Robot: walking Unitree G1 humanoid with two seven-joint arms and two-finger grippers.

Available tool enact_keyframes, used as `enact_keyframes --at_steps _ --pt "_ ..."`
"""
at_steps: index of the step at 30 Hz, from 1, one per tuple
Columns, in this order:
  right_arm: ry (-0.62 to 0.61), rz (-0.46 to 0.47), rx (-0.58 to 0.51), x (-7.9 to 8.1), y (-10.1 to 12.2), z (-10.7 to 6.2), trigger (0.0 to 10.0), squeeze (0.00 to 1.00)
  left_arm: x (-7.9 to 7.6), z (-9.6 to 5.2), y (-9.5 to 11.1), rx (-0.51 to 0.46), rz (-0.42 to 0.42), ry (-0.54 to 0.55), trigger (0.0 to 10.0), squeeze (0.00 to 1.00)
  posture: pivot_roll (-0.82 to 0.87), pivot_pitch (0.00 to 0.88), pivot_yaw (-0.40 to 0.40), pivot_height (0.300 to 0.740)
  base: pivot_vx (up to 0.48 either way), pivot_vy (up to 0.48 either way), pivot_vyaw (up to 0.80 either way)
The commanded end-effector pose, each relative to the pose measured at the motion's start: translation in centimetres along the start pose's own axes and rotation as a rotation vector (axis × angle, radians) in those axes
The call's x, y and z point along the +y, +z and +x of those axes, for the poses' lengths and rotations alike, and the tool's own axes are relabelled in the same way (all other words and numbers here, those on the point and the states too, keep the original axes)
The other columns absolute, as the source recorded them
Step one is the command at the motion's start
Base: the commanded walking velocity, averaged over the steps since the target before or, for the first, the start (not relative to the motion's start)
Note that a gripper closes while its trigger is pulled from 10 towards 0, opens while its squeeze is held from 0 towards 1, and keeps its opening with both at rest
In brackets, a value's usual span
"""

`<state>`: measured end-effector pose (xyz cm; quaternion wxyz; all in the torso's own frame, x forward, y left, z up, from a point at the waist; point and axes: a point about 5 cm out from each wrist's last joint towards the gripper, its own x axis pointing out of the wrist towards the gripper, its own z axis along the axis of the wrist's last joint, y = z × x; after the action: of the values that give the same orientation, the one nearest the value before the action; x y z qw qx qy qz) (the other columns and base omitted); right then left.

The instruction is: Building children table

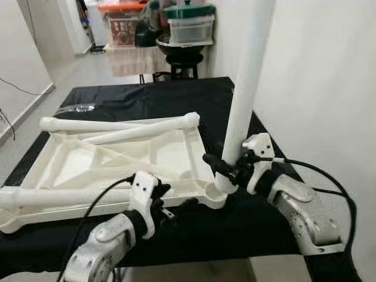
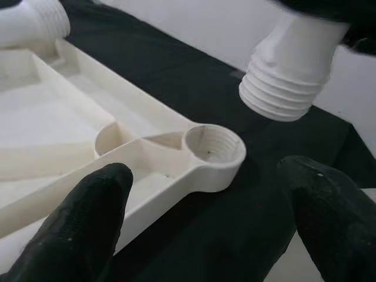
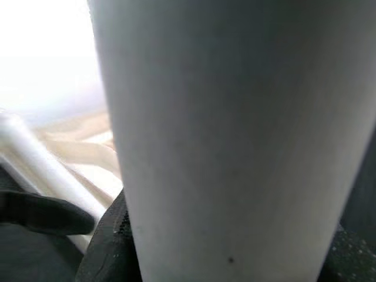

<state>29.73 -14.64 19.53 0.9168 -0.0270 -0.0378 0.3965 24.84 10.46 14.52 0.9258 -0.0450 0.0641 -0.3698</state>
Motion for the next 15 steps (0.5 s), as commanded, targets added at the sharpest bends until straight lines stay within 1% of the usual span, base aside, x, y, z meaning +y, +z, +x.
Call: enact_keyframes --at_steps 1,2,6,7,9,11,13,15 --pt "0.15 -0.01 0.006 1.3 0.3 -0.1 10.0 0.0 -0.5 -1.1 -0.8 0.052 0.008 -0.027 10.0 0.0 -0.11 0.0 -0.029 0.74 0.0 0.0 0.46" --pt "0.19 -0.002 0.012 1.4 0.2 -0.3 10.0 0.0 -0.9 -1.4 -0.9 0.058 0.008 -0.047 10.0 0.0 -0.11 0.0 -0.029 0.74 0.0 0.0 0.0" --pt "0.202 0.006 0.017 1.2 0.1 -0.4 10.0 0.0 -1.4 -1.8 -0.9 0.062 0.018 -0.072 10.0 0.0 -0.11 0.0 -0.029 0.74 0.0 0.0 0.0" --pt "0.143 0.012 0.043 0.4 -0.3 0.2 10.0 0.0 -1.7 -2.0 -0.8 0.066 0.038 -0.092 10.0 0.0 -0.1 0.0 -0.026 0.74 0.0 0.0 0.0" --pt "0.129 0.014 0.05 0.2 -0.5 0.3 10.0 0.0 -1.7 -2.1 -0.8 0.067 0.042 -0.096 10.0 0.0 -0.1 0.0 -0.026 0.74 0.0 0.0 0.0" --pt "0.042 0.02 0.085 -1.0 -1.2 0.9 10.0 0.0 -1.9 -2.4 -0.8 0.084 0.09 -0.128 10.0 0.0 -0.09 0.023 -0.02 0.74 0.0 0.0 0.0" --pt "0.026 0.024 0.091 -1.3 -1.4 1.0 10.0 0.0 -2.0 -2.5 -0.8 0.088 0.104 -0.133 10.0 0.0 -0.09 0.023 -0.02 0.74 0.0 0.0 0.0" --pt "-0.008 0.064 0.095 -1.8 -1.6 1.3 10.0 0.0 -1.9 -2.7 -0.6 0.082 0.111 -0.124 10.0 0.0 -0.09 0.035 -0.017 0.74 0.0 0.0 0.0"
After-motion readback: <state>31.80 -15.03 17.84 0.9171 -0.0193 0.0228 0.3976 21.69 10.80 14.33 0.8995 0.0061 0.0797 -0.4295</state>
